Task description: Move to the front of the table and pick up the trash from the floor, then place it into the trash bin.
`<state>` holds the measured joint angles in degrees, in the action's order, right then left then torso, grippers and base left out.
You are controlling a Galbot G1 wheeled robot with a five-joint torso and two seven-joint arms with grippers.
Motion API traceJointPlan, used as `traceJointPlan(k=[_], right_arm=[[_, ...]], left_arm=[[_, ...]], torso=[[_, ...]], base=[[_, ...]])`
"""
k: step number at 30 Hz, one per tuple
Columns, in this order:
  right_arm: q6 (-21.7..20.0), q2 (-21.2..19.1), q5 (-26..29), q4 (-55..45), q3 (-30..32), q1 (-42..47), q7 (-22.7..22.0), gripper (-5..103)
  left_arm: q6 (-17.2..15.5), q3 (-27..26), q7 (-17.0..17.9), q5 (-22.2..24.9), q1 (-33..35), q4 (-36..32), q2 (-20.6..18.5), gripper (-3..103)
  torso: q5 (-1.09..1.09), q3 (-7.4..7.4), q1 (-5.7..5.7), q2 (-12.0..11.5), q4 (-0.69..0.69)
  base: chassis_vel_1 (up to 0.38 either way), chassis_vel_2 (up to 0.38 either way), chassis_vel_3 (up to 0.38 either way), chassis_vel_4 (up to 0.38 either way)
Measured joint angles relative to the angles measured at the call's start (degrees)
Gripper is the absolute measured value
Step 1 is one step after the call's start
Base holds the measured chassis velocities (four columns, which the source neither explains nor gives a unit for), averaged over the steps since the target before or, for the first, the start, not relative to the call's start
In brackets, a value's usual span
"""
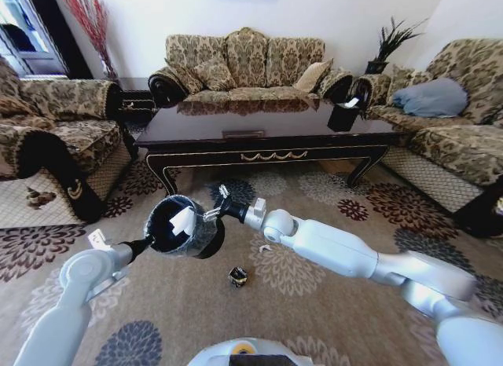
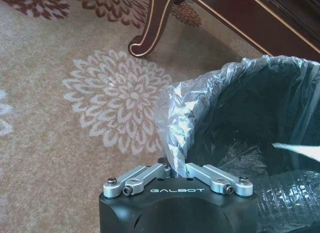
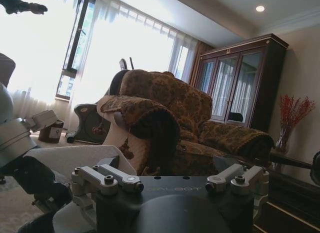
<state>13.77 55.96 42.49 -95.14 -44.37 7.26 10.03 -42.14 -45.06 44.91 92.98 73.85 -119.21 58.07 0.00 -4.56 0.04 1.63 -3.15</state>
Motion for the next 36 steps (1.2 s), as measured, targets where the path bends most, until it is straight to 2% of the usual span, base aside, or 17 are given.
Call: traceJointPlan(k=[3,17,26,29,30,33,36], right_arm=[[1.12,0.45,-6.8,2.32,-2.08,-0.69,1.87,100],[5.08,2.97,-14.71,8.12,-4.38,-3.72,5.35,100],[8.21,2.29,-17.87,7.9,-2.78,-5.79,7.64,100],[11.85,2.37,-21.81,8.69,-0.81,-6.47,10.44,100],[11.85,2.37,-21.81,8.69,-0.81,-6.47,10.44,100],[14.52,2.28,-22.47,8.9,0.12,-7.69,14.02,100],[15.05,2.09,-23.04,8.75,0.49,-8.14,15.5,100]], left_arm=[[0.0,0.07,0.0,0.11,-0.44,-0.64,0.36,0],[0.0,-0.3,0.08,0.14,-0.33,-1.17,0.65,2],[0.0,-0.77,0.02,0.35,-0.1,-1.28,0.13,1],[0.01,-0.93,-0.11,0.41,0.25,-1.29,-0.04,0],[0.01,-0.93,-0.11,0.41,0.25,-1.29,-0.04,0],[0.04,-0.98,-0.11,0.35,0.64,-1.33,-0.08,0],[0.04,-0.99,-0.11,0.28,0.82,-1.42,-0.08,0]], torso=[[0.0,0.0,0.0,0.0,0.01],[0.0,-0.01,0.0,0.0,0.01],[0.0,-0.01,0.0,0.0,-0.01],[0.0,0.0,0.0,0.0,0.0],[0.0,0.0,0.0,0.0,0.0],[0.0,0.0,0.0,0.0,0.0],[0.0,0.0,0.0,0.0,0.0]], base=[[0.0,0.0,0.0,0.0],[0.0,0.0,0.0,0.0],[0.0,0.0,0.0,0.0],[0.0,0.0,0.0,0.0],[0.0,0.0,0.0,0.0],[0.0,0.0,0.0,0.0],[0.0,0.0,0.0,0.0]])
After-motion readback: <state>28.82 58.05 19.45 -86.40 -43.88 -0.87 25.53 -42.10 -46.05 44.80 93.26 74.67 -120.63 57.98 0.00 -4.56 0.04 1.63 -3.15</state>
